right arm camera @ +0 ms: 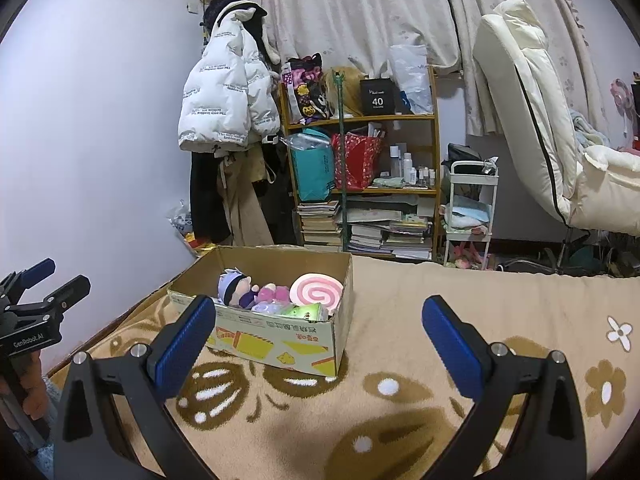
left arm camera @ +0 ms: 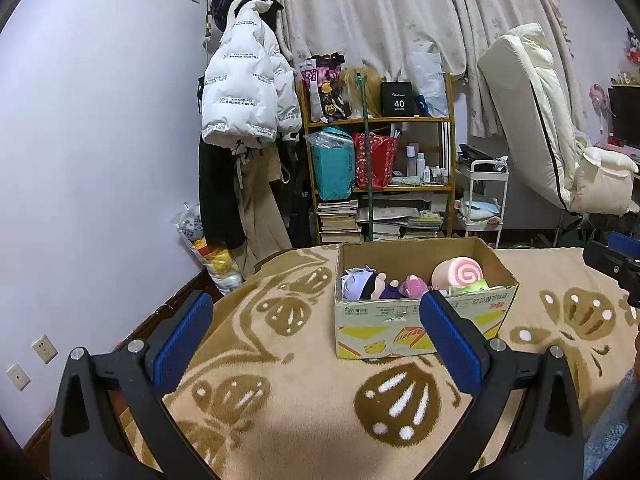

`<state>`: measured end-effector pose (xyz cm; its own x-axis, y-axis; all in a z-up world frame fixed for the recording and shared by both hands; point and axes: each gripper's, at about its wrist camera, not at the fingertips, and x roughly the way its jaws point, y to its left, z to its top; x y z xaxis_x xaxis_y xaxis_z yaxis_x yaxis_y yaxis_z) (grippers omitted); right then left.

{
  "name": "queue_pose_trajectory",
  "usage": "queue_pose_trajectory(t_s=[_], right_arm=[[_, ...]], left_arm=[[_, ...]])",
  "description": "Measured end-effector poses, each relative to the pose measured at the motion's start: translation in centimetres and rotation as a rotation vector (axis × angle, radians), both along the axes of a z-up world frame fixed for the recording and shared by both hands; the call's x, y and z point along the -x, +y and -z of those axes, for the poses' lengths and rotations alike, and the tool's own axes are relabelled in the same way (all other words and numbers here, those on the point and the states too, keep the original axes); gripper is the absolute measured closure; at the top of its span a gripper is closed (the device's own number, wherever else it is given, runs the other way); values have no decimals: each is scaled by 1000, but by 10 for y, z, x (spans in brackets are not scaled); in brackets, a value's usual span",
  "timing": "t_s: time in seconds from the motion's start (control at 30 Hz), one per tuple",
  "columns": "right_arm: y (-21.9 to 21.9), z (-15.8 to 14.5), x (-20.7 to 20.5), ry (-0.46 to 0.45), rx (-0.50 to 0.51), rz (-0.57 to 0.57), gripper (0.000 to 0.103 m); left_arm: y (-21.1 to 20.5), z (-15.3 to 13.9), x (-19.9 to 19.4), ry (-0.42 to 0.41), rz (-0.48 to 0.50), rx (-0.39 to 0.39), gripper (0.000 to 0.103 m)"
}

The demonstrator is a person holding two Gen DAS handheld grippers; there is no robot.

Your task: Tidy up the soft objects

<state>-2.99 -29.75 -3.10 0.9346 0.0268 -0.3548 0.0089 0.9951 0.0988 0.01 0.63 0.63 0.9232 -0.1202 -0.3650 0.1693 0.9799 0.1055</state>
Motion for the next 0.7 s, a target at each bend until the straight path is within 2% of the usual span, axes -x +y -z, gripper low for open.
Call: queue_pose_trajectory(t_s=[0.7], right_arm=[[3, 0, -1, 12, 9, 4, 0]], left_arm=[[-3, 2, 0, 0, -9, -11, 1]])
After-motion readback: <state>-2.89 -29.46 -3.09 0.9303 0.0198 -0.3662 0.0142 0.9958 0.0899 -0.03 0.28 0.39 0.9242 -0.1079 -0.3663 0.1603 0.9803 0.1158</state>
